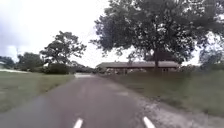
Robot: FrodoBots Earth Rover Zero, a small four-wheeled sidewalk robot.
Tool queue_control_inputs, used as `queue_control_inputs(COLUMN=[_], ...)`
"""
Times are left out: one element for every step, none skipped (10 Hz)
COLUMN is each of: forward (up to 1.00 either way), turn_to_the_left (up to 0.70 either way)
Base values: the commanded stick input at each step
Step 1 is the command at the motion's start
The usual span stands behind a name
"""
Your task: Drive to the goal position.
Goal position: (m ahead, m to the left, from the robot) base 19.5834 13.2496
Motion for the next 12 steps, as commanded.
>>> queue_control_inputs(forward=[0.7, 0.7, 0.7, 0.7, 0.7, 0.7, 0.7, 0.7, 0.7, 0.7, 0.7, 0.7], turn_to_the_left=[0.0, 0.0, 0.0, 0.0, 0.0, 0.0, 0.0, 0.03, 0.15, 0.26, 0.34, 0.35])
